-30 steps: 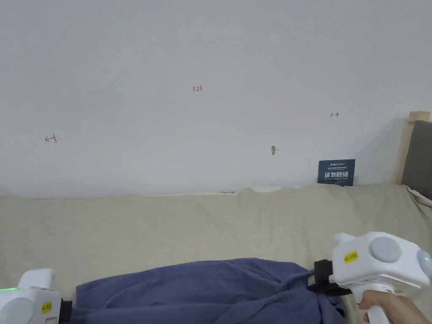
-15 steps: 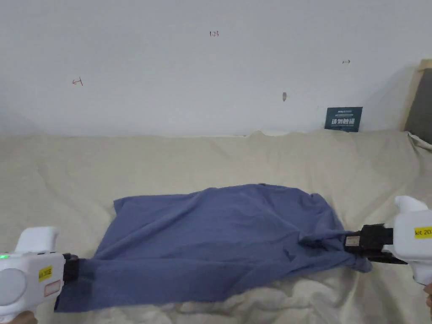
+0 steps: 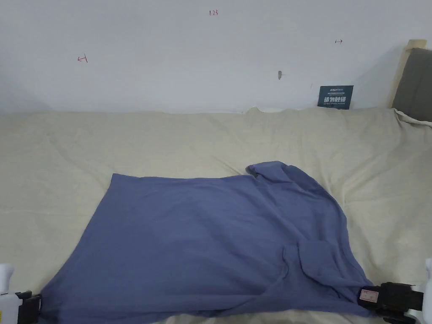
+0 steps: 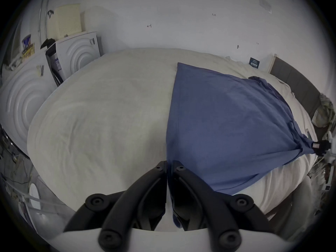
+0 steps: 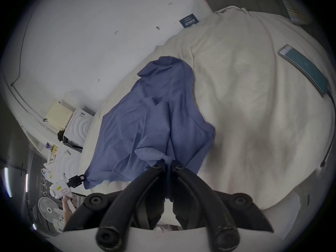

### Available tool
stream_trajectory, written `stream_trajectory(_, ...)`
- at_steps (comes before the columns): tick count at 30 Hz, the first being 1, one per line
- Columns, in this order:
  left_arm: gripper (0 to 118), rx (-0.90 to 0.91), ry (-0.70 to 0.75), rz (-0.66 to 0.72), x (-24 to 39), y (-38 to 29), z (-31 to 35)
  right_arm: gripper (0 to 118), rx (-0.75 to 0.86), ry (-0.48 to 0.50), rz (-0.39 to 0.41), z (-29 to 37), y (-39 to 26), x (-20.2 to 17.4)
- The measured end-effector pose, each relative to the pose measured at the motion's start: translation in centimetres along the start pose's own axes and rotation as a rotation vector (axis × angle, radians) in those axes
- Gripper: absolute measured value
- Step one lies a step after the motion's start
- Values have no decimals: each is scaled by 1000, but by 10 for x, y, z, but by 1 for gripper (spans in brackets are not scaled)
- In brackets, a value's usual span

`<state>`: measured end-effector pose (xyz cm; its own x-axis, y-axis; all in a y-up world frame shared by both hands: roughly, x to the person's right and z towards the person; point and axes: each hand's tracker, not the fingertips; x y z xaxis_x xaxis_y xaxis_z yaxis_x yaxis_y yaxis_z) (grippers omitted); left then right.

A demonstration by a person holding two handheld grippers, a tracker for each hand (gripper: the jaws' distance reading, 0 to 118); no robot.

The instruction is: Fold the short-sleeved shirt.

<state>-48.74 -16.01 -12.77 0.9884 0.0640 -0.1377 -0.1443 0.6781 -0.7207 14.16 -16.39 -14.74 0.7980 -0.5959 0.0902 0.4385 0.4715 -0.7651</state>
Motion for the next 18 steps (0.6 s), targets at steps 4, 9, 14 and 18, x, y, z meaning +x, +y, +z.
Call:
stream_trajectory(4, 5, 13, 30, -24, 5, -3, 8, 5, 15, -14, 34, 11, -1, -4)
stream_trajectory(9, 5, 47, 23, -13, 4, 3, 17, 6, 43, -38, 159, 10, 1, -21)
stream_trajectory(14, 27, 132, -21, 0, 8, 8, 31, 95, 102, -105, 275, 12, 0, -46)
stream_trajectory(18, 78, 165, -37, -53, 19, 8, 42, 95, 200, -59, 404, 27, -9, -65)
